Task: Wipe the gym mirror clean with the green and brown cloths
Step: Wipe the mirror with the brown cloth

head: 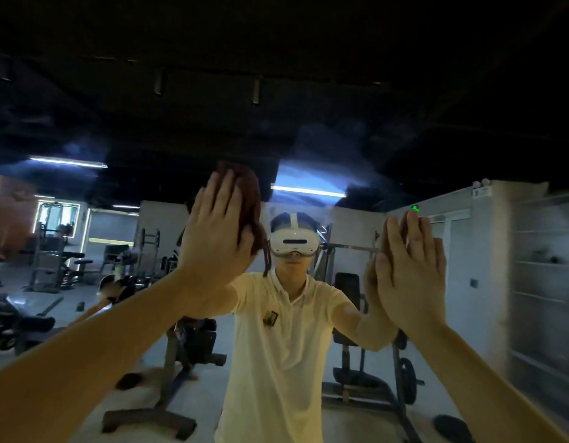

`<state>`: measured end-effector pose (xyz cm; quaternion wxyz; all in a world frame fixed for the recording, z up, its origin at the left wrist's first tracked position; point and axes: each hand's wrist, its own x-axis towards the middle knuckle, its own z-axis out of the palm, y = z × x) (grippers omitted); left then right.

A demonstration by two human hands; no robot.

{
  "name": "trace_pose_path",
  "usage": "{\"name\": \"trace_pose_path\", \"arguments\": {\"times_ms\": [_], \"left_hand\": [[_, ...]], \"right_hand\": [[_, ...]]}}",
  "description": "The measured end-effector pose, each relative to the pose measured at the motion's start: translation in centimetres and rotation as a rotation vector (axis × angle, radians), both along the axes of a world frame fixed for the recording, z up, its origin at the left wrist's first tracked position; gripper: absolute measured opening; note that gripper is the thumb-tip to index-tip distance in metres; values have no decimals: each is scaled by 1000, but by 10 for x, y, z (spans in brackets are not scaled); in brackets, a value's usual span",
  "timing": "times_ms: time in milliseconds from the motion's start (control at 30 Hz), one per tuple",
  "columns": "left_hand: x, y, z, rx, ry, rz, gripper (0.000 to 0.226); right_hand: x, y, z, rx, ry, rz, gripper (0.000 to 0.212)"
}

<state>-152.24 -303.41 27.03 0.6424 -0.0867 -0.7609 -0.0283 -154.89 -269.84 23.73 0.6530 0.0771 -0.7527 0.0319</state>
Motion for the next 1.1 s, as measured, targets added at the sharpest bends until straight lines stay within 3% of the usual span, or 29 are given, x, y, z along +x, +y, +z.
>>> {"name": "trace_pose_path", "arguments": {"times_ms": [100,267,433,567,667,733,833,900,1000,1100], "left_hand": [[-6,62,32,96,25,-80,78],[-13,174,51,-91,63,-97,70],[-14,208,-44,-396,0,-101,69],[-5,166,-137,-711,-172,-96,72],[3,123,-134,-930,-172,-20,83],[6,103,-86,-801,-95,3,80],[8,88,11,-285,-6,-16,66],[5,94,46,-85,0,-42,67],[-11,126,26,-42,71,-102,65],[-14,147,-55,-295,-2,-103,68]], "right_hand": [[9,8,1,54,-10,38,64],[21,43,2,192,-44,172,58],[29,59,-20,118,-61,358,57],[37,50,-60,90,-135,313,58],[37,54,-75,158,-161,234,59],[35,57,-77,209,-179,163,62],[34,52,-78,192,-224,109,65],[33,45,-81,136,-242,99,66],[29,37,-88,96,-224,111,68],[27,29,-99,42,-186,145,78]]}}
